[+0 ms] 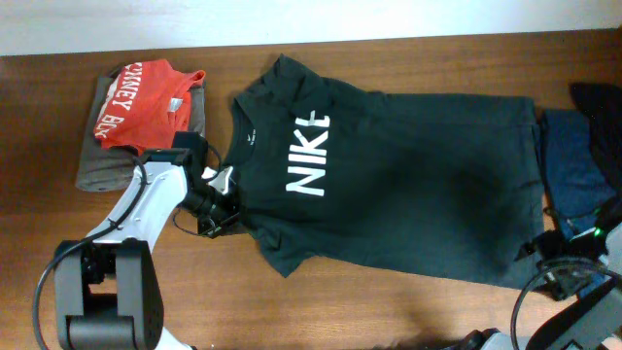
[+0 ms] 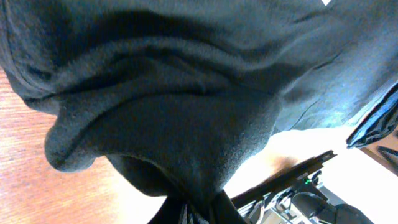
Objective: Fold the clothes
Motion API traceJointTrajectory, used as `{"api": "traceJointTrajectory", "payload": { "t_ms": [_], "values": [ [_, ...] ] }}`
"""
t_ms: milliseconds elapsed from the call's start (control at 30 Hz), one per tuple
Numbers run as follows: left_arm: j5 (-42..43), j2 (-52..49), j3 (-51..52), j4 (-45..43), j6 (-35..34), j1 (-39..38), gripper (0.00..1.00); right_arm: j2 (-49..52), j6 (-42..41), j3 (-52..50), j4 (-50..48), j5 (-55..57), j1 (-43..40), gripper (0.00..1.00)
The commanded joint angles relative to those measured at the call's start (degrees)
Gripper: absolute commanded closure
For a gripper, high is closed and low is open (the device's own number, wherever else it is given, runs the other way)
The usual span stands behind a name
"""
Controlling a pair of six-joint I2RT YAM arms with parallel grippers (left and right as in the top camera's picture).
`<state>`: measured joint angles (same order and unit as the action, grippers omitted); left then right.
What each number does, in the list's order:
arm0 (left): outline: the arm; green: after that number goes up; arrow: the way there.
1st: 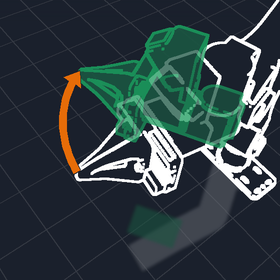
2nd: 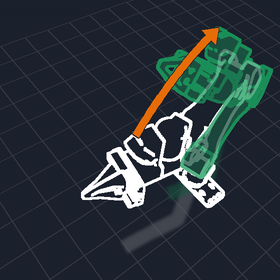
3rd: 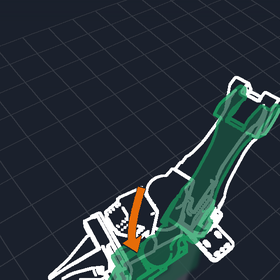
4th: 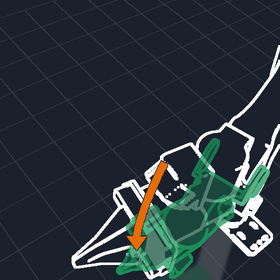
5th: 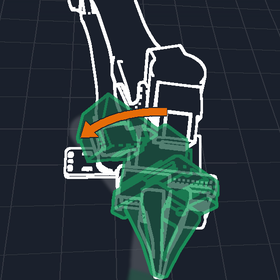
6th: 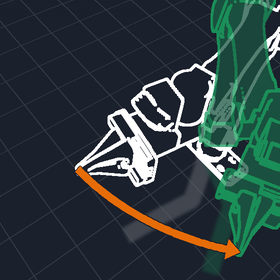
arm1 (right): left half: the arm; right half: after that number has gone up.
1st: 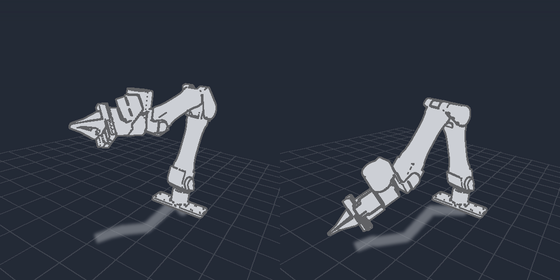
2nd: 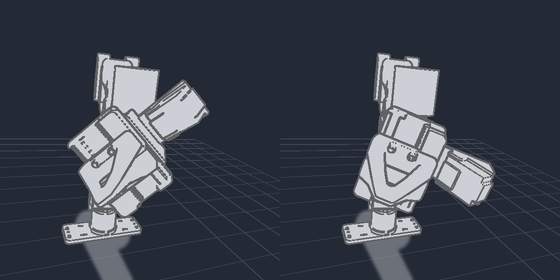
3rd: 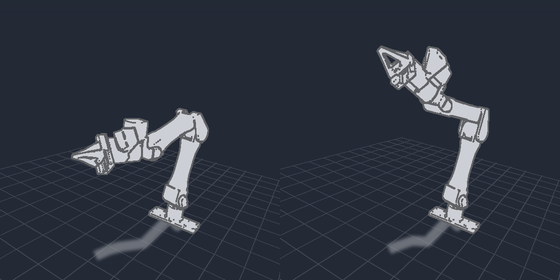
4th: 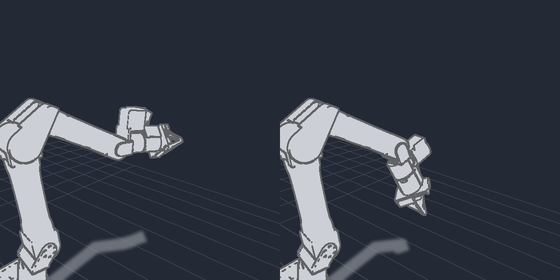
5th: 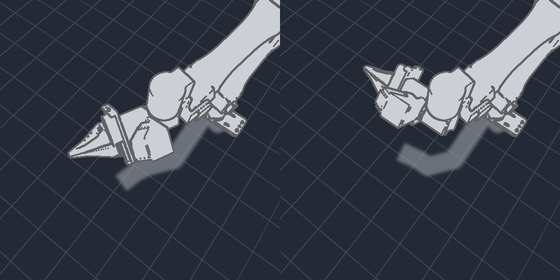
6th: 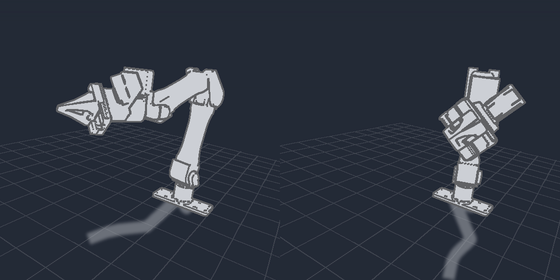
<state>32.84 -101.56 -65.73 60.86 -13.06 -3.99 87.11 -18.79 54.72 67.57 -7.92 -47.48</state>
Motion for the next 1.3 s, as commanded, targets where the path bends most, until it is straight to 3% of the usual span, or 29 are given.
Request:
{"api": "traceJointTrajectory", "payload": {
  "t_ms": [0,333,467,567,633,700,833,1000,1267],
  "values": [
    [0.8,1.3,-0.9,0.9,0.7,0.2,0.91,0.3,-1.7,-5.6,-4.5,1.4,-3.0,0.35],
    [0.9,1.3,-0.9,1.4,1.1,0.2,0.91,0.3,-5.8,-12.4,-19.1,2.4,-6.9,0.36],
    [0.9,1.3,-0.9,1.4,1.1,0.2,0.91,0.3,-5.8,-16.6,-25.9,2.4,-6.9,0.43],
    [0.9,1.3,-0.9,1.6,1.1,0.2,0.91,0.3,-6.0,-17.0,-26.5,2.8,-6.9,0.6],
    [0.9,1.3,-0.9,1.7,1.1,0.2,0.91,0.2,-6.0,-16.5,-26.2,2.8,-6.9,0.85],
    [0.9,1.3,-0.9,1.8,1.1,0.2,0.91,0.0,-6.0,-15.2,-24.3,2.6,-6.9,0.96],
    [0.9,1.5,-0.9,2.0,1.2,0.2,0.94,-2.3,-5.9,-10.8,-17.1,2.4,-6.9,0.96],
    [0.2,7.2,-0.9,4.9,1.4,0.2,0.97,-11.2,-1.3,1.4,0.9,2.2,-6.9,0.96],
    [-2.4,15.5,-0.9,4.7,-0.2,0.2,0.99,-15.7,-1.2,4.5,1.4,-4.8,-6.9,0.95]
  ]
}}
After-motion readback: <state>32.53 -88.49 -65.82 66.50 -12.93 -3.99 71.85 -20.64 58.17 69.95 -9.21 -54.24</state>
